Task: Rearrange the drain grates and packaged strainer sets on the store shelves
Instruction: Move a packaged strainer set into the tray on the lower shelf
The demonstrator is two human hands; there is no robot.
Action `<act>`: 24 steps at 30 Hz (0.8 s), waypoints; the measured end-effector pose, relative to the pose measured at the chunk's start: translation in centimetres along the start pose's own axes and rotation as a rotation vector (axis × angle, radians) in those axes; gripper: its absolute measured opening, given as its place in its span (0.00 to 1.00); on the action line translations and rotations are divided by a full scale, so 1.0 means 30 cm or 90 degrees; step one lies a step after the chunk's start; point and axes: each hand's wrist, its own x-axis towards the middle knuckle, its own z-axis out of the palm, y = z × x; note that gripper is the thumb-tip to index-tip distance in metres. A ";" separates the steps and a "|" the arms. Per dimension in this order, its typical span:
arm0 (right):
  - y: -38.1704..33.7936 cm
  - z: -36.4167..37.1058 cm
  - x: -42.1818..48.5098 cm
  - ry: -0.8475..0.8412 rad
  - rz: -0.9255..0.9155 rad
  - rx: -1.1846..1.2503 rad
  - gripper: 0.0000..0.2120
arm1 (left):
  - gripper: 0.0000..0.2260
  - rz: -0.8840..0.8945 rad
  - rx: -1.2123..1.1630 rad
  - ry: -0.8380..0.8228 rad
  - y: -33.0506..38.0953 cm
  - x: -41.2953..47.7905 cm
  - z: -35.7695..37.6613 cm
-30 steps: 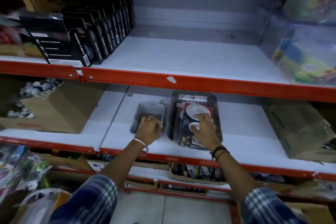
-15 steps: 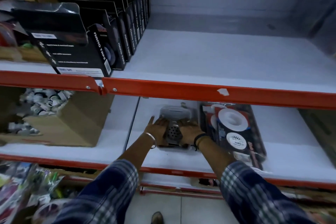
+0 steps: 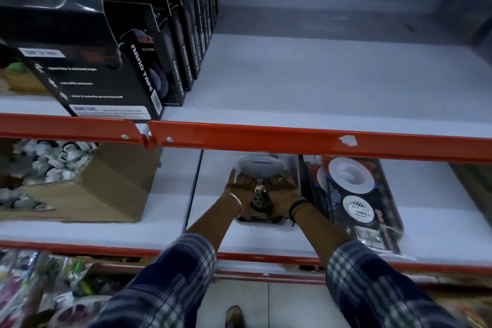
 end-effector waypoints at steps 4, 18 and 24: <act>0.012 0.003 -0.017 0.006 -0.013 0.040 0.42 | 0.47 -0.004 0.008 -0.034 0.005 -0.022 -0.029; 0.436 0.075 -0.540 0.203 0.429 0.379 0.24 | 0.06 -0.111 -0.791 0.147 0.502 -0.174 -0.362; 0.472 0.139 -0.545 0.136 0.444 0.698 0.25 | 0.37 -0.269 -0.961 0.176 0.656 0.053 -0.104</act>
